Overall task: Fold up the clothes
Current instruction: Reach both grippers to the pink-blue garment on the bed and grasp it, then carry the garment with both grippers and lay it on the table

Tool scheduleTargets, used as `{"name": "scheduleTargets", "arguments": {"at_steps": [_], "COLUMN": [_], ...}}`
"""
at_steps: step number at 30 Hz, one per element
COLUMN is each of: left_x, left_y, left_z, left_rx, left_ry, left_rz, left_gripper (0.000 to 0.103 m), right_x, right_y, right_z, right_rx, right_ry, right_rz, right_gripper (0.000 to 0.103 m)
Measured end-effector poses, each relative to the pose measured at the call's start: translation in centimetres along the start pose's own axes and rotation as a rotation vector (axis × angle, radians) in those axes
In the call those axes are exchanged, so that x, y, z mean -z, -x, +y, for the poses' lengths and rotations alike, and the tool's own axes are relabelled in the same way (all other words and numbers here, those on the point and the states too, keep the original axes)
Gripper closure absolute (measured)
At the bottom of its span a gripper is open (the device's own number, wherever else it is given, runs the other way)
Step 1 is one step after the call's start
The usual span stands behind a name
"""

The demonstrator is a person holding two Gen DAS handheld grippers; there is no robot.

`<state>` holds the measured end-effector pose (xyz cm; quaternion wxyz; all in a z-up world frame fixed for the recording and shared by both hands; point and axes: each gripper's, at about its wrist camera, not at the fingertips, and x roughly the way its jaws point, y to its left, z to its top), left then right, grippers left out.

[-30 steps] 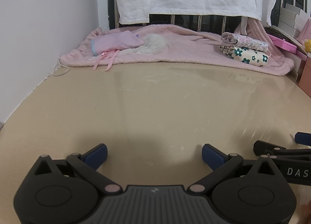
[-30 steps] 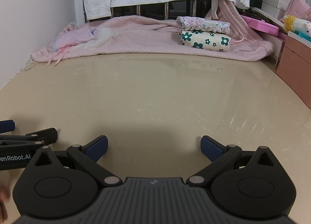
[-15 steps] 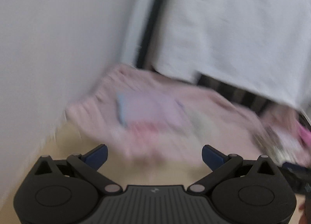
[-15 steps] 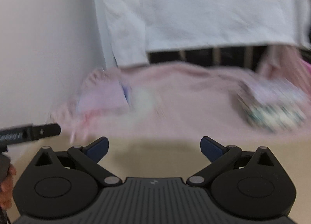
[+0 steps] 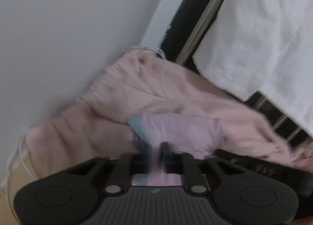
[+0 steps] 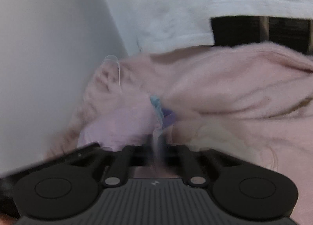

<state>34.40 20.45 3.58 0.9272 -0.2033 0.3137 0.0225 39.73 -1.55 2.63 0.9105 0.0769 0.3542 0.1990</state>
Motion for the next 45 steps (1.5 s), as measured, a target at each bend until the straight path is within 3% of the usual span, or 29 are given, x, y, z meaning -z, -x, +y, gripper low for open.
{"name": "scheduleTargets", "arguments": {"at_steps": [2,6,9,11,14,17,19,21,22,24,27,29,34,35,36,37,39,43,44,45], "left_x": [0.5,4.4,11.1,15.8,22.6,28.2,29.7,30.9,31.4,32.4,34.5,35.5,37.1,37.1,36.9,36.8,35.5,36.0,36.5,36.9], "left_y": [3.2,13.5,20.0,24.1,26.1,27.2,29.4,33.5,35.2,38.3,40.4,39.3,35.3,34.8,34.4,34.0,35.2,42.8,44.3,45.0], "left_z": [-1.2,-3.0,-3.9,-4.5,-5.9,-7.1,-7.1,-7.2,-7.6,-8.8,-12.6,-15.3,-17.7,-17.3,-16.8,-16.2,-13.8,-6.0,-4.0,-2.4], "left_rx": [0.031,0.229,0.325,0.384,0.323,0.199,0.157,0.124,0.127,0.149,0.262,0.257,0.006,-0.001,0.007,0.015,0.051,0.136,0.109,0.044], "left_ry": [-0.070,-0.130,-0.168,-0.194,-0.273,-0.310,-0.301,-0.306,-0.328,-0.387,-0.571,-0.677,-0.860,-0.861,-0.845,-0.829,-0.666,-0.261,-0.168,-0.100], "left_rz": [-0.017,-0.071,-0.035,-0.007,0.047,0.090,0.029,-0.064,-0.100,-0.164,-0.182,-0.163,-0.161,-0.132,-0.096,-0.059,-0.097,-0.516,-0.589,-0.600], "left_gripper": [0.097,0.097,0.097,0.096,0.096,0.096,0.083,0.050,0.044,0.031,0.009,0.009,0.019,0.040,0.079,0.098,0.098,0.097,0.097,0.096], "right_x": [1.0,5.4,11.5,17.0,26.2,33.9,38.1,40.6,41.7,42.7,43.1,43.5,44.2,44.1,44.0,43.5,42.6,40.5,40.0,39.7], "right_y": [4.0,16.9,26.7,31.6,37.1,38.1,38.8,42.5,44.9,48.1,50.4,50.7,49.9,49.5,49.1,48.5,47.3,44.9,44.4,44.0], "right_z": [1.5,4.5,5.2,5.3,5.6,6.7,7.3,6.6,5.8,4.0,0.8,-0.5,-0.7,-0.6,-0.5,-0.7,-0.8,0.8,1.5,2.2], "right_rx": [-0.040,-0.108,-0.115,-0.096,-0.049,0.029,0.051,0.032,0.039,0.078,0.158,0.199,0.238,0.234,0.226,0.218,0.195,0.137,0.113,0.098], "right_ry": [0.062,0.226,0.283,0.291,0.291,0.264,0.219,0.129,0.087,0.033,-0.028,-0.076,-0.073,-0.064,-0.051,-0.044,-0.032,0.015,0.030,0.044], "right_rz": [-0.089,-0.251,-0.310,-0.296,-0.233,-0.153,-0.146,-0.231,-0.294,-0.351,-0.317,-0.294,-0.287,-0.279,-0.269,-0.266,-0.260,-0.238,-0.244,-0.244], "right_gripper": [0.102,0.102,0.102,0.102,0.102,0.100,0.095,0.066,0.041,0.036,0.037,0.043,0.045,0.045,0.045,0.045,0.045,0.045,0.045,0.045]}}
